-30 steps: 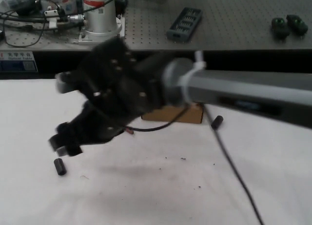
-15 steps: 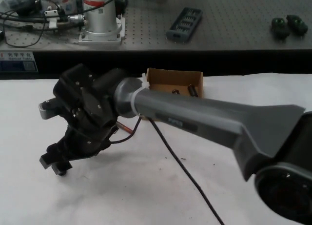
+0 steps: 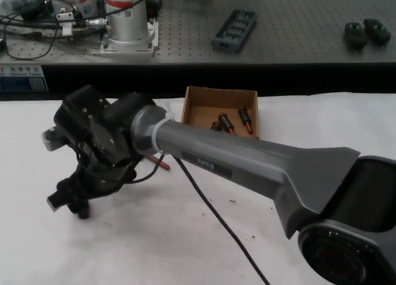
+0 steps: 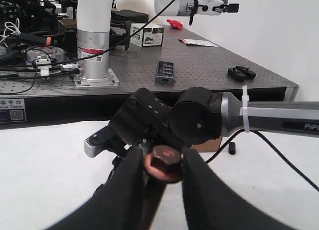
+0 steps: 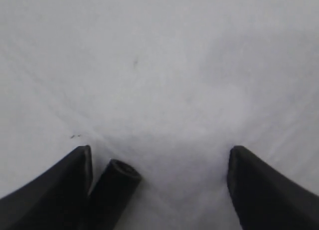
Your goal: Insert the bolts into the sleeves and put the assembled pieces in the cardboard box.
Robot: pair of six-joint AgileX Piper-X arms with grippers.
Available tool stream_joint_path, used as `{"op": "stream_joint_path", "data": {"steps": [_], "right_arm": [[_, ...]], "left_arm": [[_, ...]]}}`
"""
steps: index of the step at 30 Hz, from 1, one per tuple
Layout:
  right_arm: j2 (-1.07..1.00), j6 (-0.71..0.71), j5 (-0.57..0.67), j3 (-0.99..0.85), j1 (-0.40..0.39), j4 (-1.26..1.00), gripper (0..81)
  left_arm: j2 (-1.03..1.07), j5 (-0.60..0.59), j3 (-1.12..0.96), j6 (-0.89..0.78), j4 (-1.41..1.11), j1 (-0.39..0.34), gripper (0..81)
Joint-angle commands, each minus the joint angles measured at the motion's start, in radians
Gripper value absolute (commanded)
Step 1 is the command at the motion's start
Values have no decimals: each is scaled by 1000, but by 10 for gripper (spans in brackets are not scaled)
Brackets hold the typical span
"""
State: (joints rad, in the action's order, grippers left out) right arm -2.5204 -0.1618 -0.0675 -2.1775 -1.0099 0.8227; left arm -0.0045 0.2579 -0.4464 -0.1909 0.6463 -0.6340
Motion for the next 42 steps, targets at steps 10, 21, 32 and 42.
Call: {"op": "stream_joint_path", "data": {"steps": [10,21,32,42], "right_arm": [[-26,29,-298,-4,-51,56,269],[-1,51,-296,-4,-52,201,41],[179,51,-296,-4,-49,379,75],[423,51,-296,197,-8,372,74]], "left_arm": [[5,-3,-5,-12,-12,0,6],[5,-1,-5,-10,4,0,6],[5,16,-12,11,8,0,6],[5,74,-35,49,19,0,6]]}}
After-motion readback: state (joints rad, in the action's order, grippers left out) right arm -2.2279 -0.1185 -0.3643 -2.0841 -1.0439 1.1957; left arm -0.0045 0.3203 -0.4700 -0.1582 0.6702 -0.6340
